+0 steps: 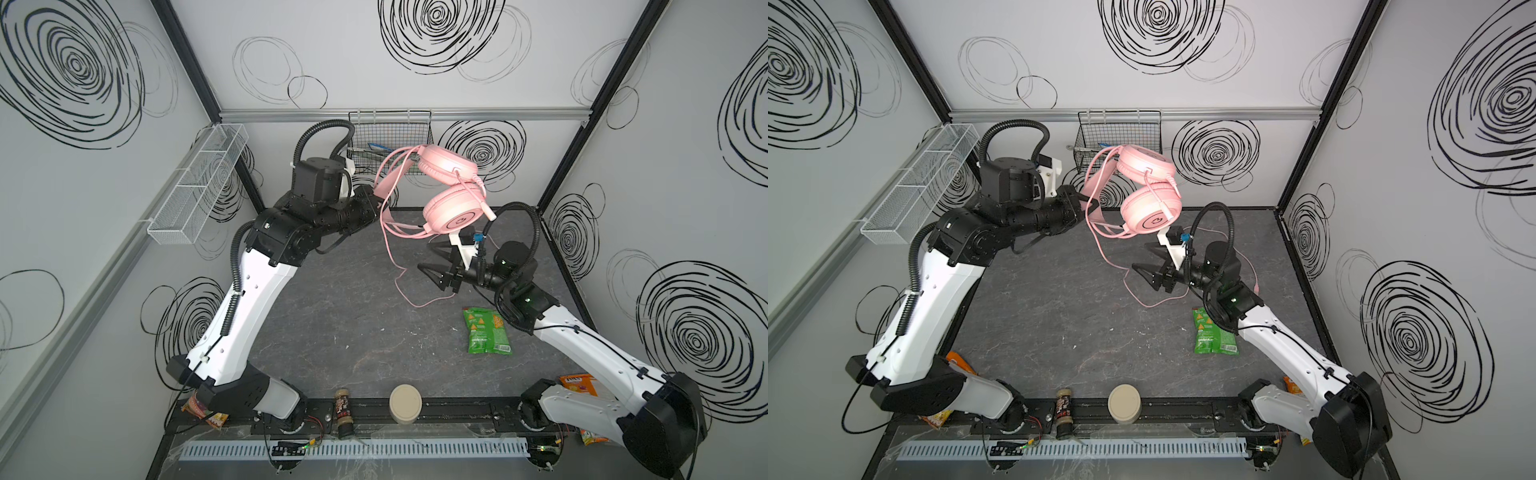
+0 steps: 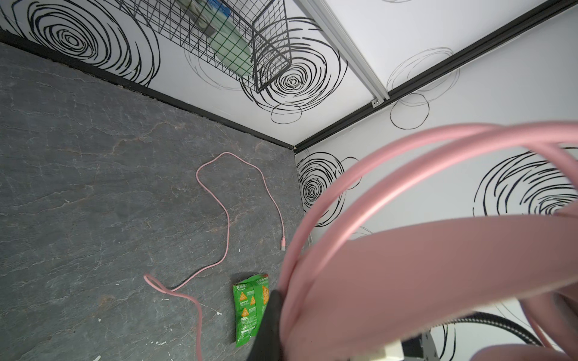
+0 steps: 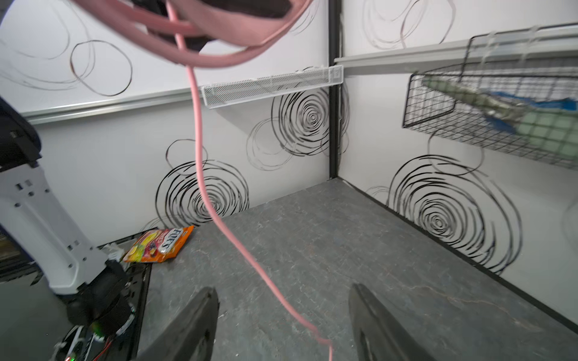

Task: Wrap the headphones

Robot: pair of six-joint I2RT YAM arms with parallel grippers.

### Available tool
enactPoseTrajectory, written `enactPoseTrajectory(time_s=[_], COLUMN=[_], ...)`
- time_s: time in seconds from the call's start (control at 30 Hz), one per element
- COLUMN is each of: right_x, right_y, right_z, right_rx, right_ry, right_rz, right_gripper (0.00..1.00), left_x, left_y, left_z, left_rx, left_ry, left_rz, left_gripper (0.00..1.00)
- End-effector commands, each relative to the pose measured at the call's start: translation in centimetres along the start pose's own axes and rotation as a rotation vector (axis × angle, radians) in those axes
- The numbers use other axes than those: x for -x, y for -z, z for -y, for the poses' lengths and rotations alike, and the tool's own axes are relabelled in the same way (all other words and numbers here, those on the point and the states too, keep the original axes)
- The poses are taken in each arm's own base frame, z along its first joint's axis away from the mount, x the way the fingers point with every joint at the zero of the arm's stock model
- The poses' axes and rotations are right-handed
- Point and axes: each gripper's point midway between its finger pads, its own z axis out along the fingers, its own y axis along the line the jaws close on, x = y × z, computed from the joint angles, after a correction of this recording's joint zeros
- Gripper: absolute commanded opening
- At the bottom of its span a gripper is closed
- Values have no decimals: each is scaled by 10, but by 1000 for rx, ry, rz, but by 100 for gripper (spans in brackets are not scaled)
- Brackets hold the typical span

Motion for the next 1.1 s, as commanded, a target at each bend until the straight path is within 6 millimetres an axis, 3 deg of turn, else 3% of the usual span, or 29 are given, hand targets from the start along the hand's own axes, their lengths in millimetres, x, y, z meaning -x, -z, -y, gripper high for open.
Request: enactPoseTrajectory(time_s=[0.0, 0.4, 0.63, 0.73, 0.97, 1.07], right_x=[-8, -30, -30, -34, -41, -34], right_y=[-4, -45, -53, -54, -52, -42], right_z=[-20, -16, -10, -11, 6, 29], right_rx=[90, 173, 157, 167, 96, 7], right_ry=[31, 6, -3, -13, -47, -96], right_rz=[-20, -60, -49, -58, -85, -73], right_gripper=[70, 71, 70, 59, 6, 0], left_x=[21, 10, 9, 9, 12, 15], left_y=[29, 25, 23, 22, 26, 32], left_z=[43, 50, 51, 50, 50, 47], left_rx=[-153, -166, -178, -177, -191, -193], left_ry=[5, 22, 23, 24, 30, 35], left_rz=[93, 60, 52, 50, 56, 69], left_gripper=[0, 0, 0, 0, 0, 0])
